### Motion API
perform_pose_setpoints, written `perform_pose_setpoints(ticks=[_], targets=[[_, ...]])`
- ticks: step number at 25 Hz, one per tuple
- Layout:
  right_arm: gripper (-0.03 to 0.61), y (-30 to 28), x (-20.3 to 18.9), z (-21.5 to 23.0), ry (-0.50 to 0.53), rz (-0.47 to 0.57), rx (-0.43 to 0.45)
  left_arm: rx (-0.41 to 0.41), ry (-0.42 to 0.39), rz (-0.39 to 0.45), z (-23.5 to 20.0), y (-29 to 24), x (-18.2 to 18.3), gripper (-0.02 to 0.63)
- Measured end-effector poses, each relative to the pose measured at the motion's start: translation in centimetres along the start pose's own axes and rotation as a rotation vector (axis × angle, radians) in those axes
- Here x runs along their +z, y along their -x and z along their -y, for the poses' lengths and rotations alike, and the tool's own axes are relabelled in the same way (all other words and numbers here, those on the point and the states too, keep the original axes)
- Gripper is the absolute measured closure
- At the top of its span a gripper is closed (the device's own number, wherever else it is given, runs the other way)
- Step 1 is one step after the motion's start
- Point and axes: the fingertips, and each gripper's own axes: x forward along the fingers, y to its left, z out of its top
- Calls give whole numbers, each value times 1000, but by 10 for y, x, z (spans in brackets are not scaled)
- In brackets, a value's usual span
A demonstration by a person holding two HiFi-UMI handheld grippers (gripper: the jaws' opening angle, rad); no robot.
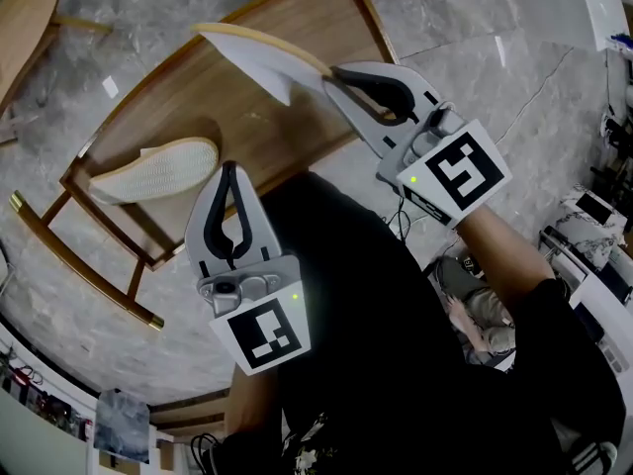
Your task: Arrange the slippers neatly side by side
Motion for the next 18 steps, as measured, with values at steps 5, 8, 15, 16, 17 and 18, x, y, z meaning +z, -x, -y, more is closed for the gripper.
perform_pose_setpoints(ticks=[5,8,15,16,17,18], targets=[[557,-13,-22,0,-206,-60,115,24,18,-11,-6,0,-5,612],[557,-18,-33,-1,-215,-102,141,27,16,-13,-6,-1,-5,612],[557,-27,-54,3,-149,-142,139,39,15,-36,-5,-2,-7,612],[557,-28,-56,5,-144,-144,133,38,10,-39,-5,-3,-8,612],[557,-30,-58,8,-143,-145,127,39,9,-42,-5,-4,-8,612],[557,-31,-59,11,-145,-147,121,42,13,-45,-6,-6,-9,612]])
